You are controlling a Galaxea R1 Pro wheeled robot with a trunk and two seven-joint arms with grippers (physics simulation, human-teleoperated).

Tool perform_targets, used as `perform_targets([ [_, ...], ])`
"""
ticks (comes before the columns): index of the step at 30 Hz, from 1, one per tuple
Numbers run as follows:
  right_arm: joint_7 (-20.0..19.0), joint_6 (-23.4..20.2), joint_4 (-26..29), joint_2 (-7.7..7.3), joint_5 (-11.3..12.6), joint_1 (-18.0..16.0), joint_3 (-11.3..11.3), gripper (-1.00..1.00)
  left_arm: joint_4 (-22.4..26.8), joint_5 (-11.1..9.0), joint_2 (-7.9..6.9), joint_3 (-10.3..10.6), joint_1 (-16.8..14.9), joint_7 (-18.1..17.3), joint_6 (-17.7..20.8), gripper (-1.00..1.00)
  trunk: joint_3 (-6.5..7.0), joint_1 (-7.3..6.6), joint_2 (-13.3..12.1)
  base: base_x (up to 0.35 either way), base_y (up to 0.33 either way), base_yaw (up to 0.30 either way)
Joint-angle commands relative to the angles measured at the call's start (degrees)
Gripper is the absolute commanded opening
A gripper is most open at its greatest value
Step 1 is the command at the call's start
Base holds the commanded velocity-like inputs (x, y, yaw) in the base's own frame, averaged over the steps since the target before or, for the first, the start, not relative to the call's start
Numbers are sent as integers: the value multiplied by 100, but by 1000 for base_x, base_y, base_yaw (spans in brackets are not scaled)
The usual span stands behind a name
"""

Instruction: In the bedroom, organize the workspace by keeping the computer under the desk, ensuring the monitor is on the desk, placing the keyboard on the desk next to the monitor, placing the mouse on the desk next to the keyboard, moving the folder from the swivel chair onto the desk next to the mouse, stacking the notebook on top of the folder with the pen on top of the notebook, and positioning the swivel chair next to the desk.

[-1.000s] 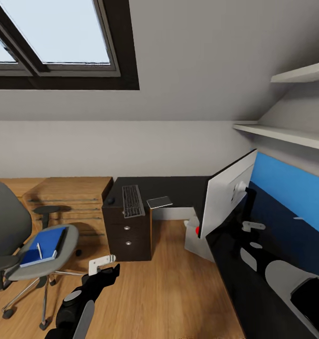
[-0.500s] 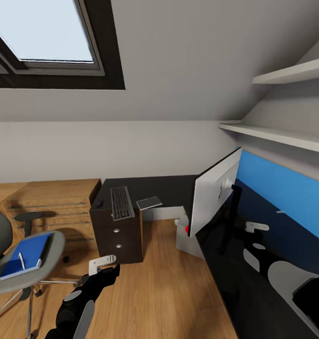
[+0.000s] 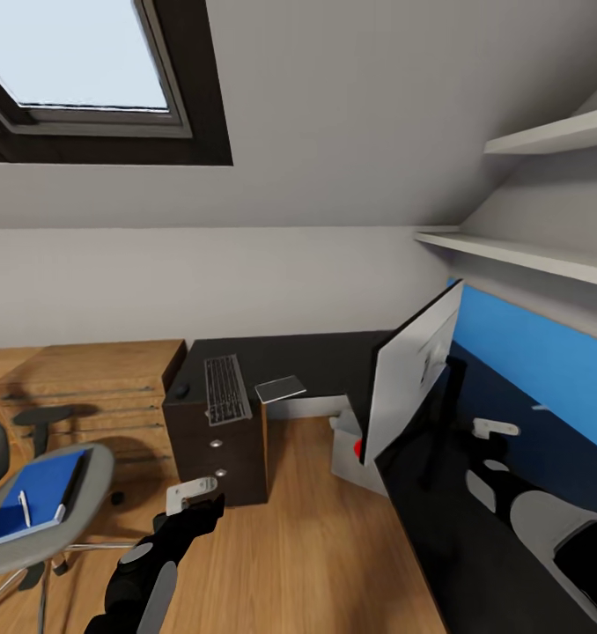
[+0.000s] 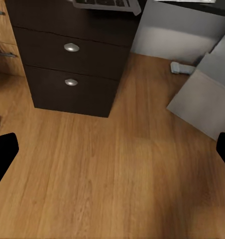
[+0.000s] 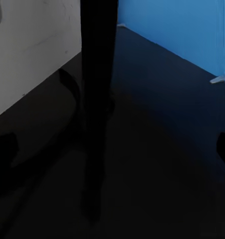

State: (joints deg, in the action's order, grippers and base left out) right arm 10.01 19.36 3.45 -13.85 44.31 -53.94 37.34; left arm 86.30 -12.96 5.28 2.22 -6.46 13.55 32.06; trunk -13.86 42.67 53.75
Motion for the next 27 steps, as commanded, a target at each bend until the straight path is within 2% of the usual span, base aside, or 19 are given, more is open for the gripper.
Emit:
perform_targets([
  [1,53,-2,4,-47,29,-2,57,100,5,-62,-1,7,-4,52,20,100,-8,3,5,145,22,0],
  [2,90,-5,0,-120,31,-2,56,100,7,-60,-1,7,-4,52,20,100,-8,3,5,93,14,0],
  [5,131,-13,-6,-208,32,-2,51,100,6,-62,-1,7,-4,52,20,100,-8,3,5,57,10,0],
  [8,149,-22,-9,-250,33,-2,47,100,8,-63,-1,7,-6,52,20,100,-8,3,5,16,49,0],
  [14,251,-207,-10,-282,39,-2,29,100,9,-63,-1,7,-5,52,20,100,-8,3,5,-58,158,0],
  [22,396,-423,-6,-335,43,-2,18,100,6,-66,-1,7,-4,52,20,100,-8,3,5,-14,32,0],
  [27,431,-455,18,-367,43,-6,-1,100,8,-63,-1,7,-7,52,20,100,-8,3,5,157,2,0],
])
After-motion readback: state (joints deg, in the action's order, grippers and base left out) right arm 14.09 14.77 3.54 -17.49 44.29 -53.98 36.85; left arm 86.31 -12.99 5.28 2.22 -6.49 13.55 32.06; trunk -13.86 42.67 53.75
